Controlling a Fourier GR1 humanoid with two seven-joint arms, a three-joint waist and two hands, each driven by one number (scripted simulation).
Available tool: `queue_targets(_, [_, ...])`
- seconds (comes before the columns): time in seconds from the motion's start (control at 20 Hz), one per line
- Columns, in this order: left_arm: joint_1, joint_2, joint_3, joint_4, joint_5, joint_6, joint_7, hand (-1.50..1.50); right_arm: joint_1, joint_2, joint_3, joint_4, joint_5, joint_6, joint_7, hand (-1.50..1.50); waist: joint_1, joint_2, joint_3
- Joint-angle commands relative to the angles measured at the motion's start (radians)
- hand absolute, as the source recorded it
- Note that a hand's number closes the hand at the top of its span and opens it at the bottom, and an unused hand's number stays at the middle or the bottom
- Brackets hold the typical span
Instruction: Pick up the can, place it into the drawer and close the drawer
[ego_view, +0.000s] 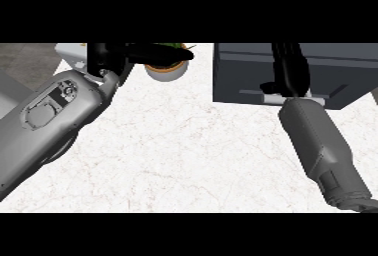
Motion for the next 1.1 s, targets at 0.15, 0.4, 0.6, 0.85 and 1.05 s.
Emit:
queue_targets(0.15, [0.050,0.020,0.023,-0.042,-0.014,-0.025,-0.015,-1.50,-0.171,-0.034,-0.038,0.154,-0.005,-0.018,-0.006,-1.50,0.027,0.020,0.003])
queue_targets(0.4, [0.149,0.022,0.000,-0.142,-0.040,0.010,-0.023,-1.50,-0.219,-0.035,-0.062,0.220,-0.012,-0.021,0.011,-1.50,0.037,0.013,0.003])
queue_targets(0.6, [0.130,-0.006,0.007,-0.111,-0.052,0.000,-0.028,-1.50,-0.227,-0.021,-0.071,0.253,-0.014,-0.065,-0.010,-1.50,0.024,0.025,0.004])
queue_targets(0.85, [0.205,0.033,0.015,-0.179,-0.057,-0.008,-0.050,-1.50,-0.256,-0.004,-0.130,0.245,-0.095,-0.024,-0.100,-1.50,0.038,0.019,0.005])
queue_targets(1.05, [0.222,0.051,0.035,-0.177,-0.056,-0.020,-0.061,-1.50,-0.262,0.009,-0.226,0.219,-0.220,0.030,-0.223,-1.50,0.029,0.018,0.006])
